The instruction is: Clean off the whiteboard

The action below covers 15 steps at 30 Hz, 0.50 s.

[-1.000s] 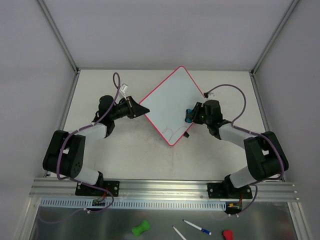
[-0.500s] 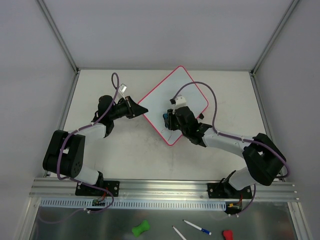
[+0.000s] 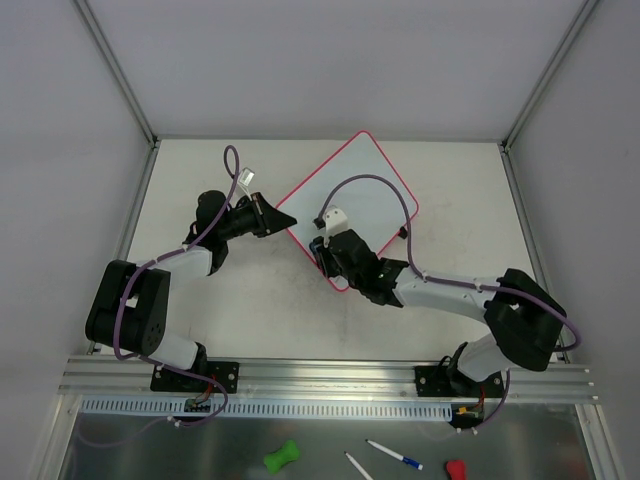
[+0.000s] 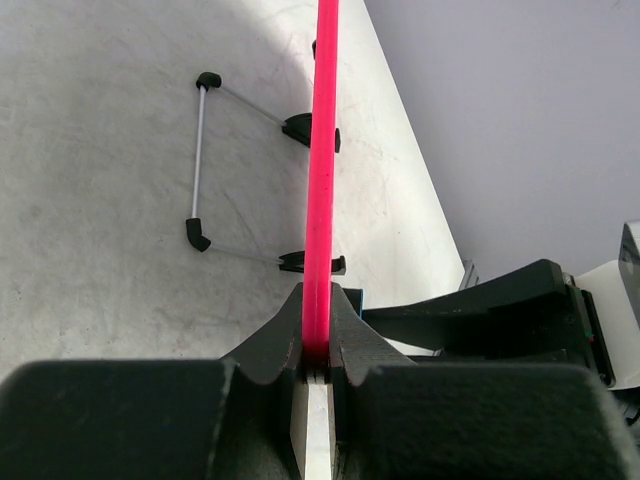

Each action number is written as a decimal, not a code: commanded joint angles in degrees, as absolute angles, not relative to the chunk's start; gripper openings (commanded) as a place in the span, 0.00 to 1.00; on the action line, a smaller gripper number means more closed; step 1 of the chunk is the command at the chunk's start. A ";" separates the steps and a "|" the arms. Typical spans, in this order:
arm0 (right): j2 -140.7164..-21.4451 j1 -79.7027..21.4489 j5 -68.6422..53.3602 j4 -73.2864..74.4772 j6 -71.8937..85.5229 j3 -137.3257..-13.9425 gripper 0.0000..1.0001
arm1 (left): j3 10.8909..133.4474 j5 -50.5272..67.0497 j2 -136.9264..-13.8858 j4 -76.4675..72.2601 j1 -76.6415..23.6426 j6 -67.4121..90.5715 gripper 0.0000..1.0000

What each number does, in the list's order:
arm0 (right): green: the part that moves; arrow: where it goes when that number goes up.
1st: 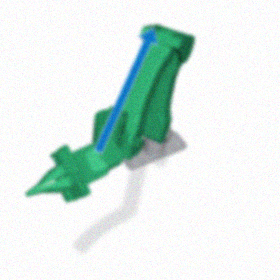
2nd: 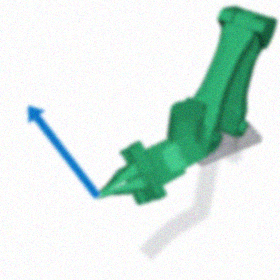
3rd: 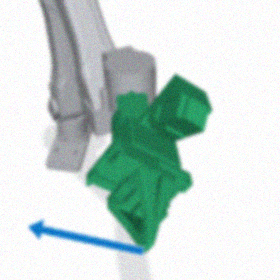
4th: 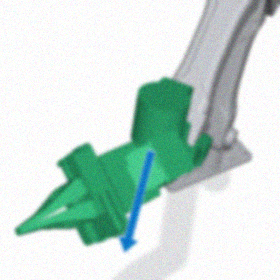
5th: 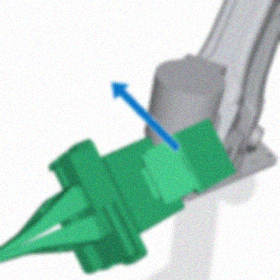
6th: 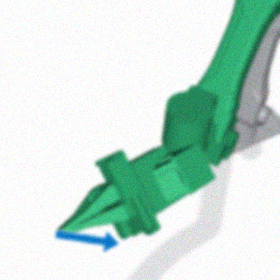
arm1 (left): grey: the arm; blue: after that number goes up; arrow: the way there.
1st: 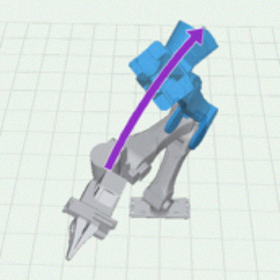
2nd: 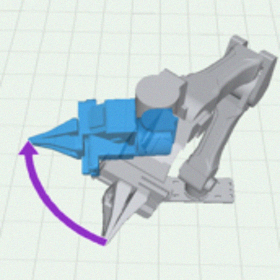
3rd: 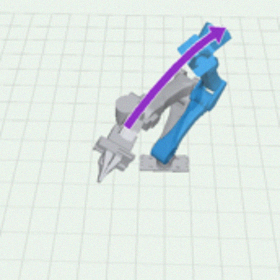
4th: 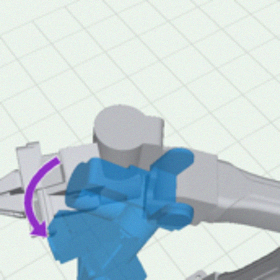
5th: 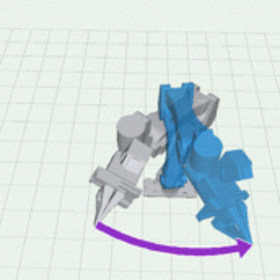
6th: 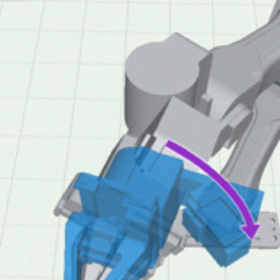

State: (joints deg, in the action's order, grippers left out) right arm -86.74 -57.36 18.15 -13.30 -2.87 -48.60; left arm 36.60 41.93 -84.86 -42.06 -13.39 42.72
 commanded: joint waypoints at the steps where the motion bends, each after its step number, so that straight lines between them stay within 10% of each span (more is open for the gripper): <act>1: -88.51 -58.89 15.46 -5.71 -0.27 -43.86 0.00 | 37.79 44.83 -83.67 -40.35 -15.12 40.78 0.00; 15: -85.52 -46.08 10.93 -8.26 8.78 -37.88 0.00 | 38.23 44.30 -82.27 -37.62 -15.03 40.96 0.00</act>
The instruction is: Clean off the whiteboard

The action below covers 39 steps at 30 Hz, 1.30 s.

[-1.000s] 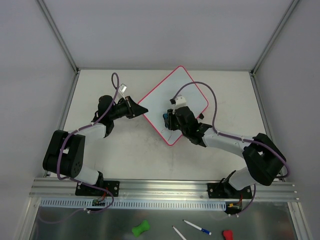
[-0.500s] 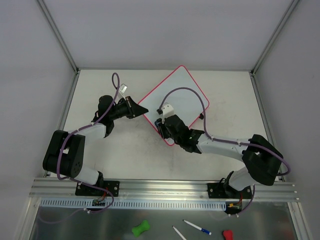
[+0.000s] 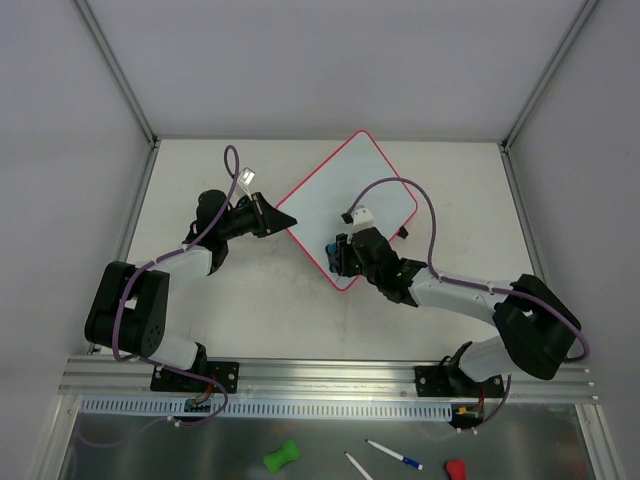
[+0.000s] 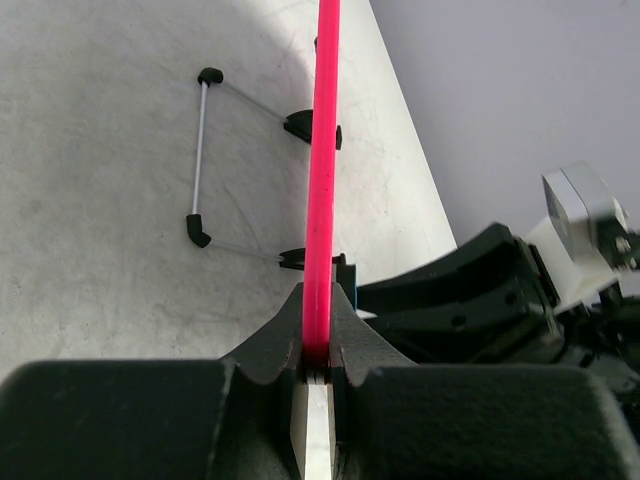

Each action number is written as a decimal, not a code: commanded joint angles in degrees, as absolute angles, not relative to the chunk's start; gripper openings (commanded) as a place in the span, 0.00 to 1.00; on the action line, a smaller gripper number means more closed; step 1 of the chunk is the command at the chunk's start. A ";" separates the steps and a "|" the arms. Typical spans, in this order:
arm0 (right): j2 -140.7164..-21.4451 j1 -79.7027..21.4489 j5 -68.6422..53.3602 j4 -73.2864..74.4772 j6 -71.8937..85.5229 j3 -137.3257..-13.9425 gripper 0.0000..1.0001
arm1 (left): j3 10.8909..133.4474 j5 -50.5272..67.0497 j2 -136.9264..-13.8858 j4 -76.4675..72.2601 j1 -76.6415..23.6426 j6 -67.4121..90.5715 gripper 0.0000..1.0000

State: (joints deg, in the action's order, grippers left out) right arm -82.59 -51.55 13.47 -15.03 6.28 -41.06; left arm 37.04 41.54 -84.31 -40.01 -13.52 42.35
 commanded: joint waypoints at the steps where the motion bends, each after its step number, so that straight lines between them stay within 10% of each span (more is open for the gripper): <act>1: -85.87 -44.75 9.42 -8.52 9.83 -37.79 0.00 | 38.23 44.30 -82.27 -37.62 -15.12 40.96 0.00; 39: -92.37 -14.42 -15.20 -6.76 16.87 -54.84 0.00 | 38.15 44.74 -82.88 -38.23 -15.21 40.61 0.00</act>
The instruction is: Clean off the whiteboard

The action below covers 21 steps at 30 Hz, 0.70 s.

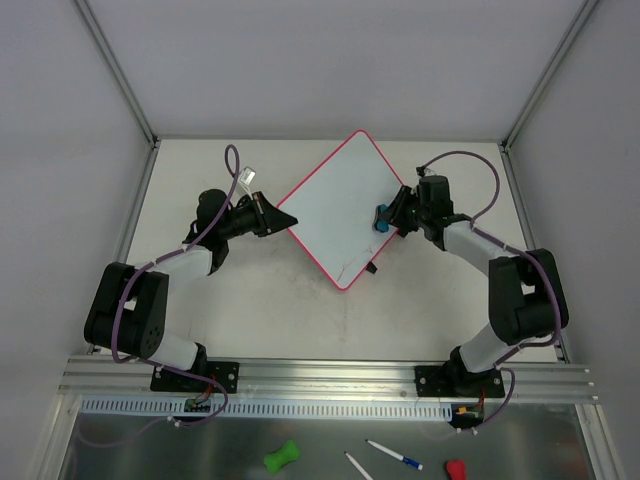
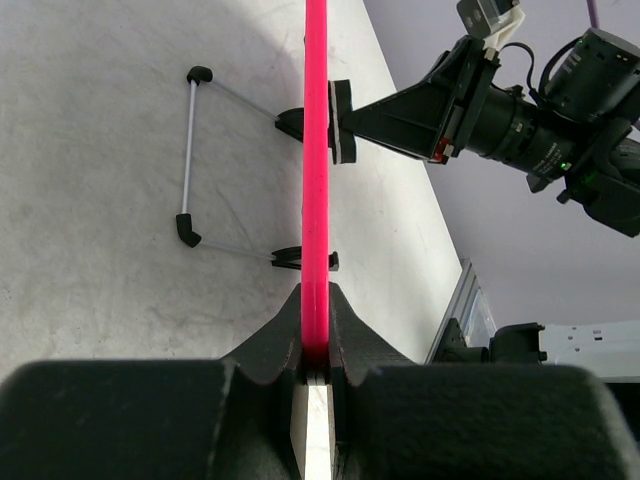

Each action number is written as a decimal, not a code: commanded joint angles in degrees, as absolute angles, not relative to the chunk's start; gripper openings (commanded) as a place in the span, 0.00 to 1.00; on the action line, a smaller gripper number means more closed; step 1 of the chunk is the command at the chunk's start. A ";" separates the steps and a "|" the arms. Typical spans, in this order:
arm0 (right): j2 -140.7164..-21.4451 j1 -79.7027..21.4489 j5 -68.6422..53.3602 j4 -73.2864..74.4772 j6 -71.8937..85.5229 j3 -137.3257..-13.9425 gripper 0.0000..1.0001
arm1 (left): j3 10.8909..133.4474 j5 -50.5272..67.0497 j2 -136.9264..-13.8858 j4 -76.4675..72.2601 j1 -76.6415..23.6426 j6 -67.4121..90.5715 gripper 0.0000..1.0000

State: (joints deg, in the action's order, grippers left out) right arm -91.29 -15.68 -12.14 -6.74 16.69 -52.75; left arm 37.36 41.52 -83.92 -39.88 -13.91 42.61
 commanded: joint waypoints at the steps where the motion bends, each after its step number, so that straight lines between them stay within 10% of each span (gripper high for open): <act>1: -92.81 -13.46 -15.99 -7.72 17.40 -54.93 0.00 | 38.23 44.74 -82.97 -38.23 -15.12 40.52 0.00; 21: -85.17 -19.15 -14.06 -16.08 18.90 -39.12 0.00 | 38.58 44.39 -83.50 -38.50 -15.64 40.87 0.00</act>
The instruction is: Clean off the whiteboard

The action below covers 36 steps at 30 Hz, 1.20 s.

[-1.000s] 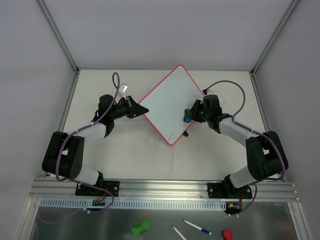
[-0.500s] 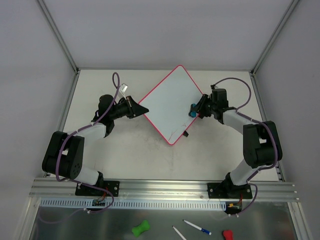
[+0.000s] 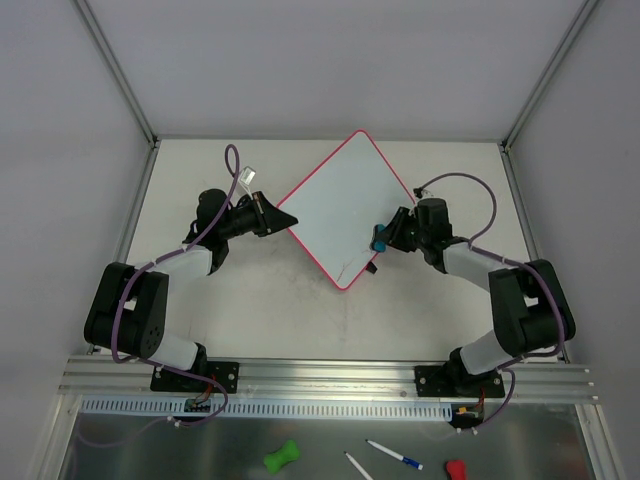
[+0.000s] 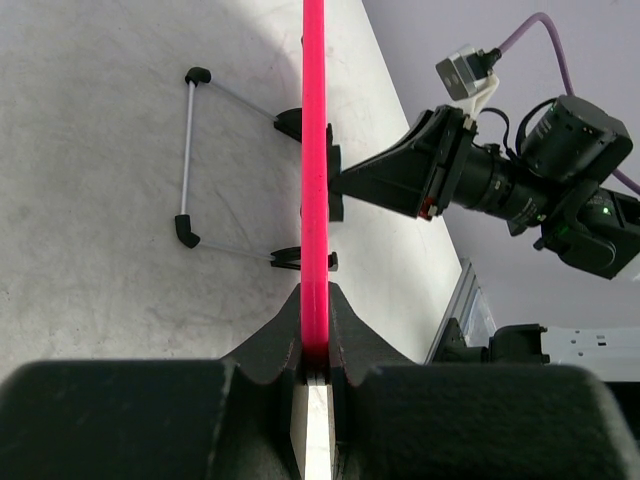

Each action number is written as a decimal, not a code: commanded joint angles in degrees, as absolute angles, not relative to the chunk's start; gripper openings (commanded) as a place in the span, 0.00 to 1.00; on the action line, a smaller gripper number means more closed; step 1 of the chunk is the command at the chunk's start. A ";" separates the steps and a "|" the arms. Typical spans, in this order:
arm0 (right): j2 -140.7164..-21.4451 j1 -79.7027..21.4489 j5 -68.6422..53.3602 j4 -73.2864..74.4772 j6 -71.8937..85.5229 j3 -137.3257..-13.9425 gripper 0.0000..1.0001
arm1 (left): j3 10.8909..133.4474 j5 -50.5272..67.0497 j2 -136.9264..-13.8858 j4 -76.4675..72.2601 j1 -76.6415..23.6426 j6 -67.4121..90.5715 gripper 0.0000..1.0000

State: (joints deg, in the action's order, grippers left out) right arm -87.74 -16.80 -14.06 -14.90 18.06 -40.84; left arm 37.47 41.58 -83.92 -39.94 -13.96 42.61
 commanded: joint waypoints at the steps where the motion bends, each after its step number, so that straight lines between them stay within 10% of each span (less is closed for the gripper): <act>1: -84.64 -19.68 -13.37 -16.17 18.90 -38.68 0.00 | 38.67 44.38 -83.50 -38.50 -15.82 40.87 0.00; 36: -84.20 -27.61 -12.57 -27.08 11.50 -34.28 0.00 | 38.58 44.30 -83.67 -38.41 -16.08 40.87 0.00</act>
State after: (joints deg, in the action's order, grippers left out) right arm -84.36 -28.23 -15.25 -30.11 11.57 -34.76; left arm 37.80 41.39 -83.92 -39.94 -14.20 42.54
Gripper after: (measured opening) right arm 0.297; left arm 0.049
